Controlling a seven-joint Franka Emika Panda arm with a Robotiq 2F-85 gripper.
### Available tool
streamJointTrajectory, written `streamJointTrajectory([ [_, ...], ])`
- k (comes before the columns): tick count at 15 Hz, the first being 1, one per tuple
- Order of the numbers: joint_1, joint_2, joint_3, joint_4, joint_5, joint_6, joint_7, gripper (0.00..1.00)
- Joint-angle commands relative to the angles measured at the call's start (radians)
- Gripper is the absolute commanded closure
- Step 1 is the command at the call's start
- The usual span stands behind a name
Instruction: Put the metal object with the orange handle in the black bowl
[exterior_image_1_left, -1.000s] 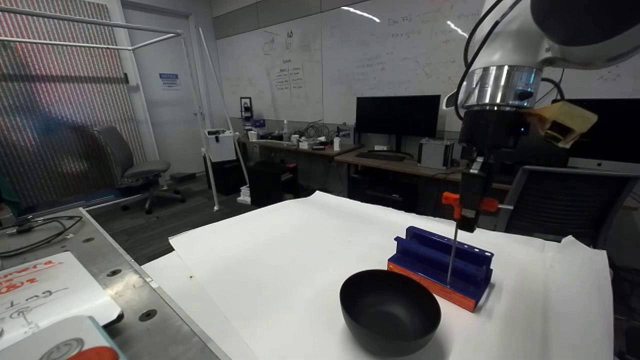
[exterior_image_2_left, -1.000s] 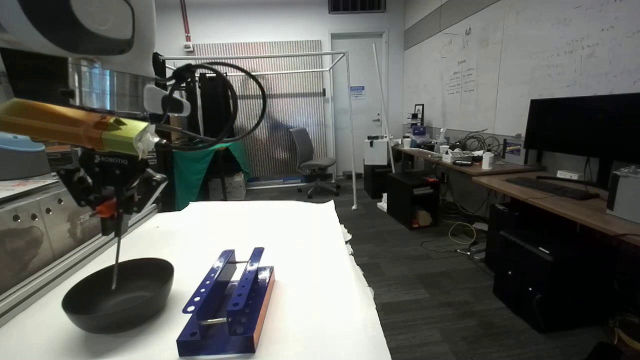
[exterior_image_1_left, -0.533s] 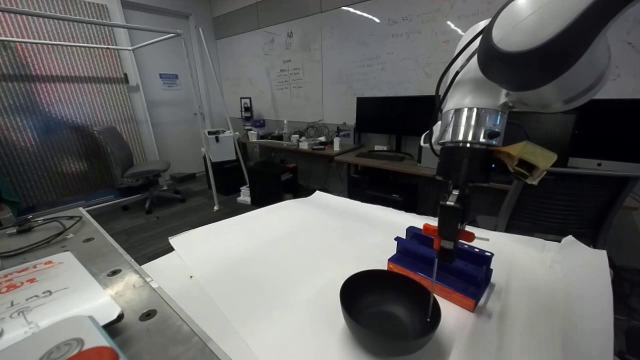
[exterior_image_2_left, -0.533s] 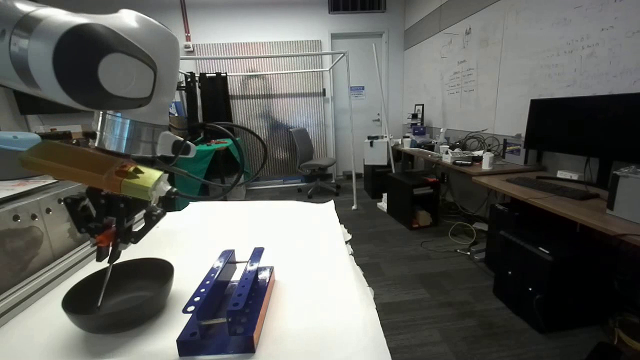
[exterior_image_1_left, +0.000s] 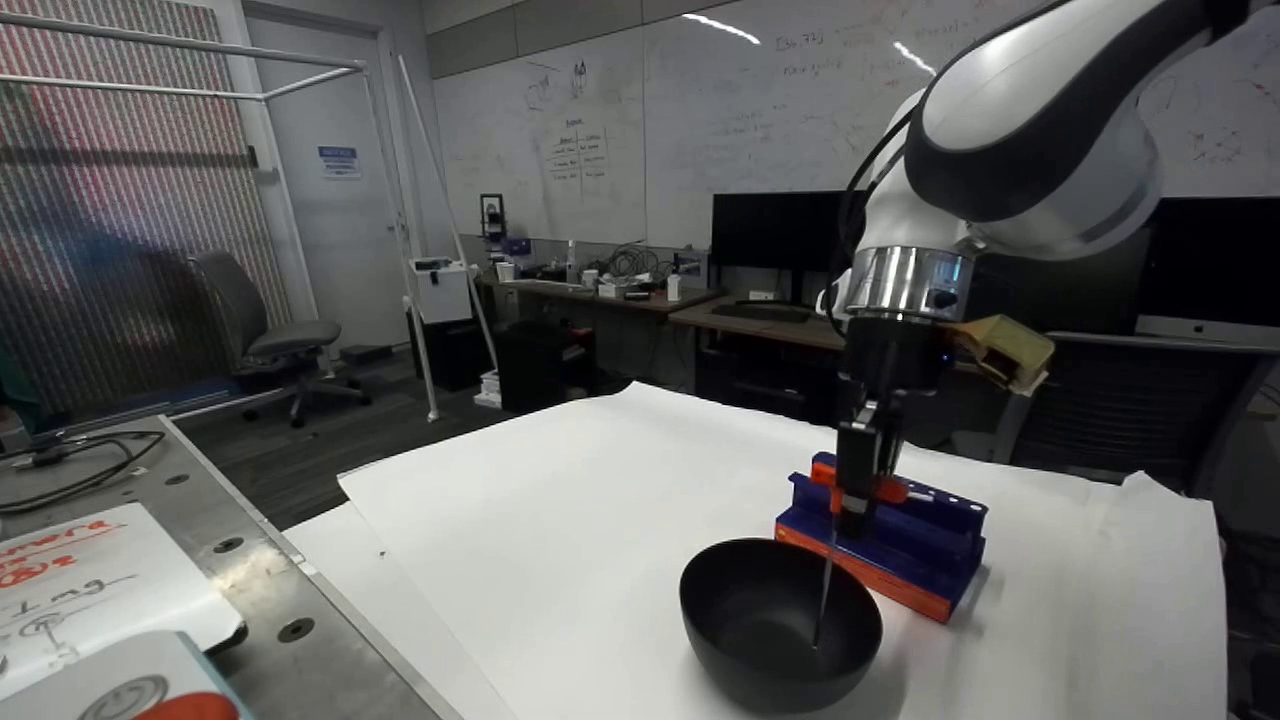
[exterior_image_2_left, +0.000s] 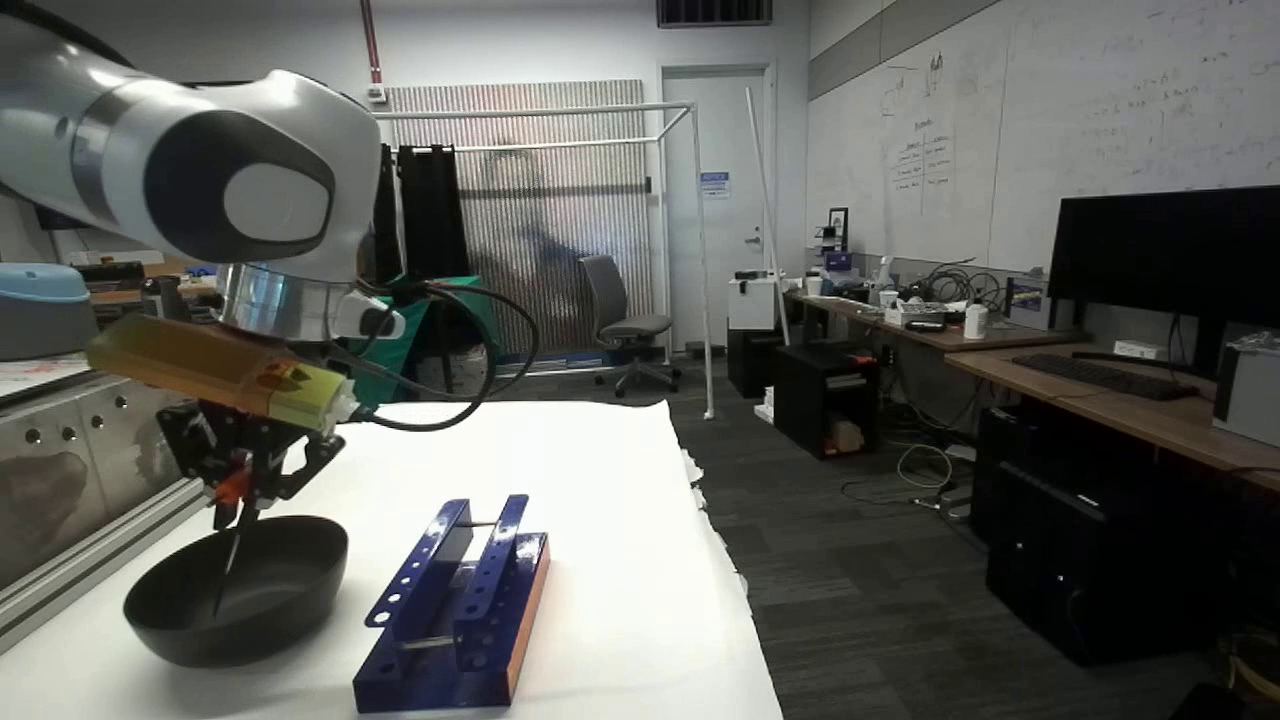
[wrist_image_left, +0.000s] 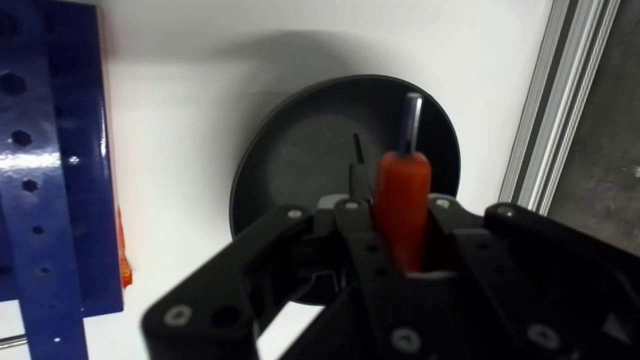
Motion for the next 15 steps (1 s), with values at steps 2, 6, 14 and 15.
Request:
streamJointTrajectory([
  [2, -0.035, 0.117, 0.01, 0.086, 0.056, -0.001, -0.038, 0.84],
  [6, -0.065, 0.186, 0.02, 0.134, 0.061, -0.014, -0.039, 0.83],
  [14, -0.103, 0.261, 0.044, 0.194, 0.048, -0.016, -0.033, 0.34],
  [15, -0.106, 0.264, 0.046, 0.198, 0.048, -0.016, -0.032, 0.27],
])
